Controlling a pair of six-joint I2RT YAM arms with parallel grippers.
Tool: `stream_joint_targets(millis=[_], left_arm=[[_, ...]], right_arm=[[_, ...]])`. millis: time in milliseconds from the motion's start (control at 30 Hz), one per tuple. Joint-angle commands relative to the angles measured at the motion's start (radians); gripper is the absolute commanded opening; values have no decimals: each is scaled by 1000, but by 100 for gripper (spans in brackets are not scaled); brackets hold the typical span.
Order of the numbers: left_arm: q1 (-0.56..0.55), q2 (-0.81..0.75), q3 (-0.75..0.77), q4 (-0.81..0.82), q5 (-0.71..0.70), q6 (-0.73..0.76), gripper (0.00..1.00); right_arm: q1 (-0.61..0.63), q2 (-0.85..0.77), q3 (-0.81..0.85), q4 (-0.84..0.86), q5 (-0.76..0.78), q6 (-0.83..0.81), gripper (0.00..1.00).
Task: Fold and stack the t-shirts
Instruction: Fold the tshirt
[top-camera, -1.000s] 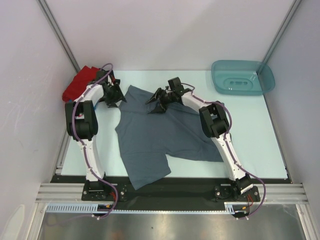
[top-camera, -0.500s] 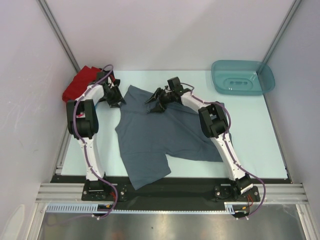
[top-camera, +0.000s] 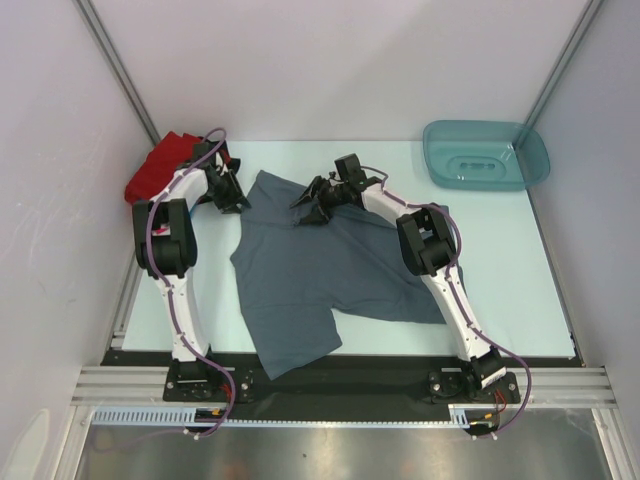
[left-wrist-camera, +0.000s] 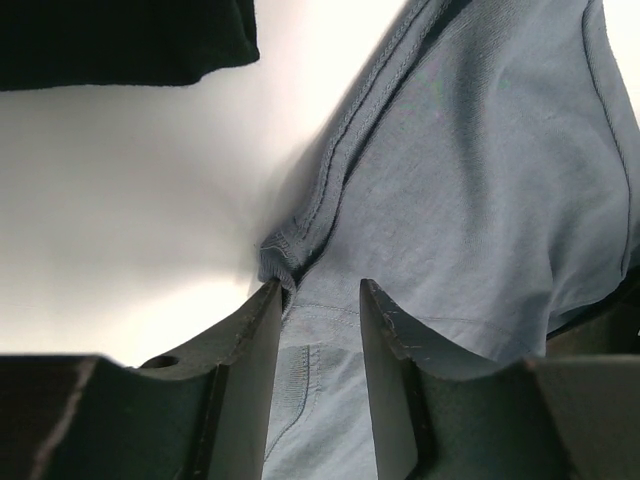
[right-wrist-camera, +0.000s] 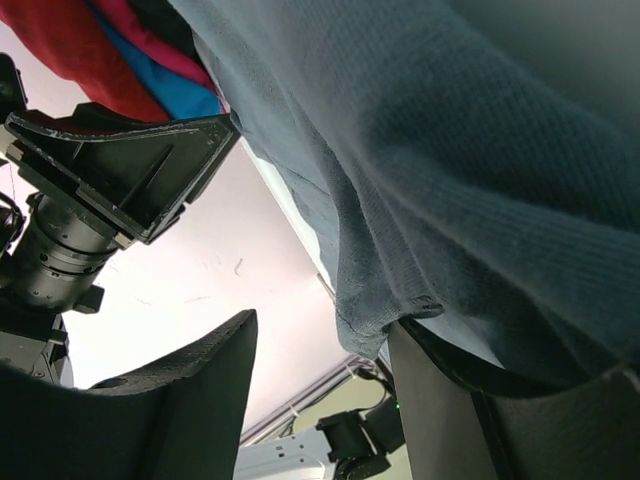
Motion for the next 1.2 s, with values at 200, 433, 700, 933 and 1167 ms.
stream_joint_targets(millis=[200,433,700,933,1167], left_arm=[[-1,-21,35,13,33,19,36],[-2,-32,35,13,30,23,32],[-1,-70,24,-5,-18,32,47],[-2,-78,30,1,5,26,47],[-5,-115,30,12,-14,26,47]], right_arm=[[13,7,32,-4,-29,-2,53],[13,3,27,-2,-29,-5,50],[14,0,19,-4,-30,-8,50],[17,3,19,4,-32,-2,50],[17,7,18,11,-35,6,50]])
